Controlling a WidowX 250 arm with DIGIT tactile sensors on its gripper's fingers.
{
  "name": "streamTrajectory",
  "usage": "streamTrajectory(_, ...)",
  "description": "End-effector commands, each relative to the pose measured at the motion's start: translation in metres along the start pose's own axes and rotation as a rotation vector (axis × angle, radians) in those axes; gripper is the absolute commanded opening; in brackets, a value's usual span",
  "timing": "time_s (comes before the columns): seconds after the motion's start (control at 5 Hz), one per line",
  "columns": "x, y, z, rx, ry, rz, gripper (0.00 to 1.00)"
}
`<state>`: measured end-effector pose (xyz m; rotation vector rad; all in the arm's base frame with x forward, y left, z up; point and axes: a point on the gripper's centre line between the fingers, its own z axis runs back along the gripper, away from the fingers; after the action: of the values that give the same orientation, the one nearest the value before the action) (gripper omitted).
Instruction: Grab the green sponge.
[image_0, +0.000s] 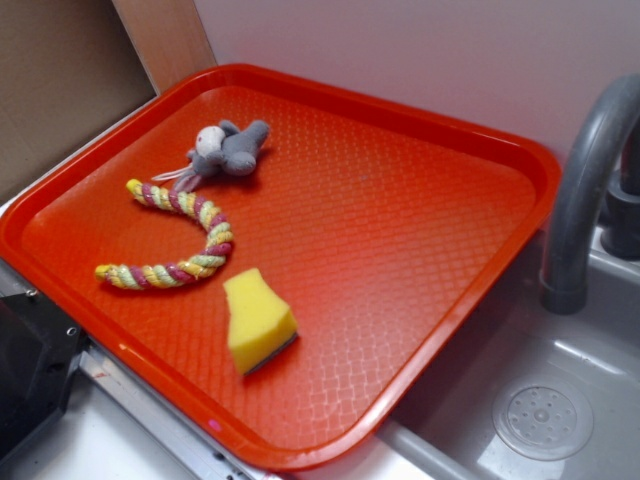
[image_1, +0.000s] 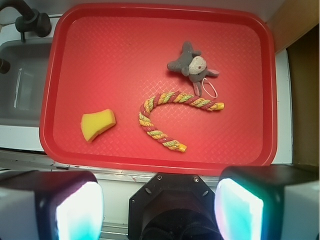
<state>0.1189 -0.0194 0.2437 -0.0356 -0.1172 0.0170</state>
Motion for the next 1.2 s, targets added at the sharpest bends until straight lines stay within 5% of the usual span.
streamTrajectory(0.0, 0.000, 0.000, 0.000, 0.000, 0.000, 0.000, 1.00)
streamTrajectory(0.6, 0.058, -0.011, -0.084, -0.176, -0.219, -0.664, 1.00)
streamTrajectory(1.0, 0.076, -0.067, -0.140, -0.250, -0.356, -1.171, 1.00)
